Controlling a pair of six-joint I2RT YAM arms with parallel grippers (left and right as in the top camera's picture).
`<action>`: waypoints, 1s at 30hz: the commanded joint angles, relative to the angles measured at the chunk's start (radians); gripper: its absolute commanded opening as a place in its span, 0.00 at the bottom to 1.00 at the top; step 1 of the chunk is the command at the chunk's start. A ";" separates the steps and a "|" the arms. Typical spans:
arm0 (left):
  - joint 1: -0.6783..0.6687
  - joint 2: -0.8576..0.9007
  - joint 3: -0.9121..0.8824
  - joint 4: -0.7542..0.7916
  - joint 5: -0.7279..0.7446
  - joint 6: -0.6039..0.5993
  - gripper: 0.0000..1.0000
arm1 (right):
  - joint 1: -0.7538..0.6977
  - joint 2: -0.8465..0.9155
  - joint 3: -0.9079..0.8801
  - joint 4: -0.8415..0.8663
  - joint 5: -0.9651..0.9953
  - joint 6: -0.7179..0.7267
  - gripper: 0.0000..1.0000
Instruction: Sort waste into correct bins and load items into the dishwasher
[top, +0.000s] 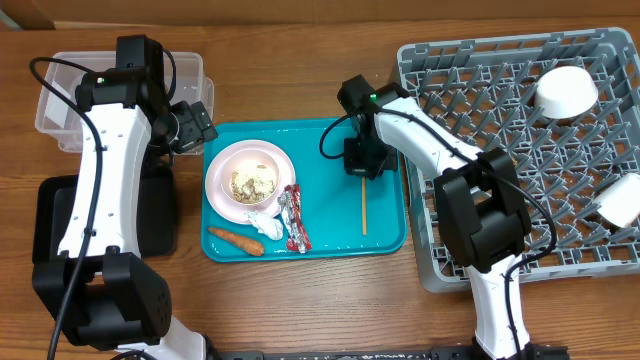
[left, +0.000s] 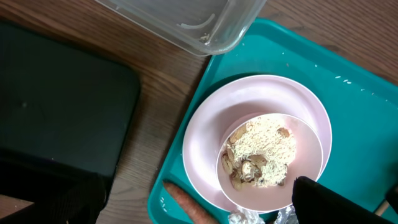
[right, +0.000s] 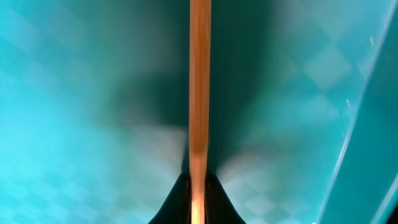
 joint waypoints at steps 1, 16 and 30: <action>-0.002 -0.021 0.023 -0.006 0.006 0.020 0.97 | -0.002 -0.024 0.045 -0.034 0.012 -0.019 0.04; -0.047 -0.021 0.023 -0.019 0.013 0.019 0.97 | -0.188 -0.345 0.191 -0.341 0.111 -0.285 0.04; -0.200 -0.021 0.023 -0.054 0.071 -0.026 0.98 | -0.289 -0.338 -0.134 -0.194 0.032 -0.412 0.04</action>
